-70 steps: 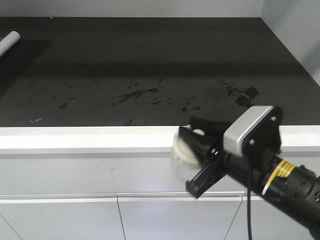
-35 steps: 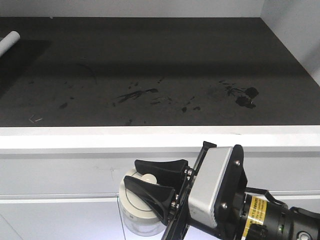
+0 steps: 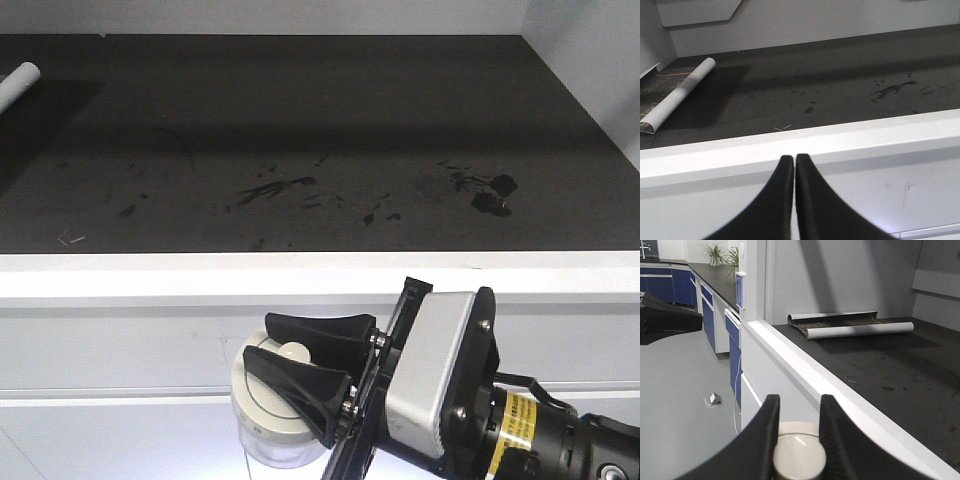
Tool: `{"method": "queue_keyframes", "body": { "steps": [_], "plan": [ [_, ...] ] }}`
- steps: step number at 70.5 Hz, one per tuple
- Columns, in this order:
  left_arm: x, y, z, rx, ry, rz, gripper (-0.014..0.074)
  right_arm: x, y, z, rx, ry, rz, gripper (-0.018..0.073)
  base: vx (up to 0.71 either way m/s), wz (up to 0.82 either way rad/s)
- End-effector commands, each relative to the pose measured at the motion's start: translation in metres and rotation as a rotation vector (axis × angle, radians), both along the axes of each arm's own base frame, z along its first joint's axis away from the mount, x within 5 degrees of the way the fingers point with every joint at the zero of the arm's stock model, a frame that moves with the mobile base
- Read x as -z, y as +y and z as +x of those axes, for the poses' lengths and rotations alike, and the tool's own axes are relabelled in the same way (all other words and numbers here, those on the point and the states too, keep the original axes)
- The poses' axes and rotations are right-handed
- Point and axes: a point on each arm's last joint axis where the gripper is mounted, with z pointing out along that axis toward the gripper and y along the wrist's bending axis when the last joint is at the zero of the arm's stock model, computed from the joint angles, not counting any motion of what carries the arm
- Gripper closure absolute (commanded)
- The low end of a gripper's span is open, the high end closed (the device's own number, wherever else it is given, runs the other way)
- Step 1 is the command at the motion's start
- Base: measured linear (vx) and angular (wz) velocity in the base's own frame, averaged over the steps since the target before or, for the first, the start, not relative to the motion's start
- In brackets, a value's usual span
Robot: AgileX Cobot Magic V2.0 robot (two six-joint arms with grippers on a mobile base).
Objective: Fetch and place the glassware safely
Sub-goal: 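Lift the jar and pull it out of the hood toward the robot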
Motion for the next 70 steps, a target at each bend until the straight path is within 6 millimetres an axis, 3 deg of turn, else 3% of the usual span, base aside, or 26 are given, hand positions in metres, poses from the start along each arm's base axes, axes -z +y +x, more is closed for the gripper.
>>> {"method": "queue_keyframes", "body": {
  "steps": [1, 70],
  "plan": [
    [-0.0126, -0.0006, -0.0001, 0.009, -0.077, -0.009, 0.0603, -0.0250, -0.0009, -0.0030, -0.023, -0.073, 0.148, 0.0563, 0.00, 0.00],
    [-0.0126, -0.0006, -0.0001, 0.009, -0.077, -0.009, 0.0603, -0.0250, -0.0009, -0.0030, -0.023, -0.073, 0.148, 0.0563, 0.00, 0.01]
  ]
}}
